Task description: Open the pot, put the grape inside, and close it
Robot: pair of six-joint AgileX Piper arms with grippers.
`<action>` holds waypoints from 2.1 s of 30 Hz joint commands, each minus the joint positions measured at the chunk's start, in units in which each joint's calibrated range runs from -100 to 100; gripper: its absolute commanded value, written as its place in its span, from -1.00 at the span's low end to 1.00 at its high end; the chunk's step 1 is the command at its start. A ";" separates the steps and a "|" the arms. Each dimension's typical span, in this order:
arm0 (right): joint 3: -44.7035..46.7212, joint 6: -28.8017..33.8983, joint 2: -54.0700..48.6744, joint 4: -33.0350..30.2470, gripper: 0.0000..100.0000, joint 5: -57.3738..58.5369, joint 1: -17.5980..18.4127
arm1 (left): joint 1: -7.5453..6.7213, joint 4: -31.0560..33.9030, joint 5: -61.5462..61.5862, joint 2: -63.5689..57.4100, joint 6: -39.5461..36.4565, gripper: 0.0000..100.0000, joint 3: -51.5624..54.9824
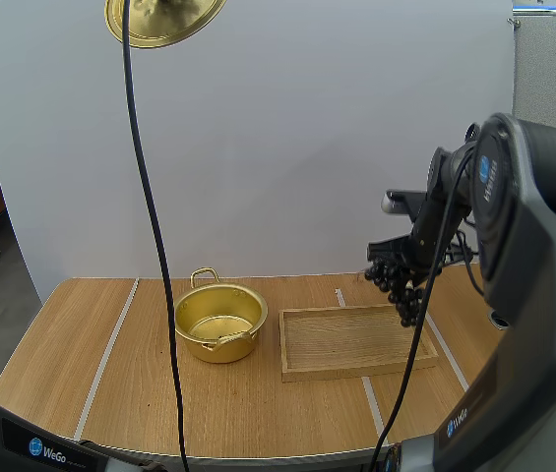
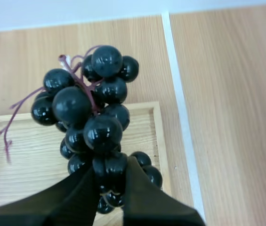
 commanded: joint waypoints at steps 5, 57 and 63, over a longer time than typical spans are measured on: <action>-0.45 -1.62 -8.68 0.19 -1.00 2.56 4.39 | -0.14 0.83 0.00 -0.50 -0.58 -1.00 -0.39; -23.76 -1.63 18.03 0.61 -1.00 9.20 28.95 | -0.14 0.83 0.00 -0.50 -0.58 -1.00 -0.39; -23.76 -1.63 20.66 0.61 -1.00 7.19 28.95 | -0.14 0.83 0.00 -0.50 -0.58 -1.00 -0.39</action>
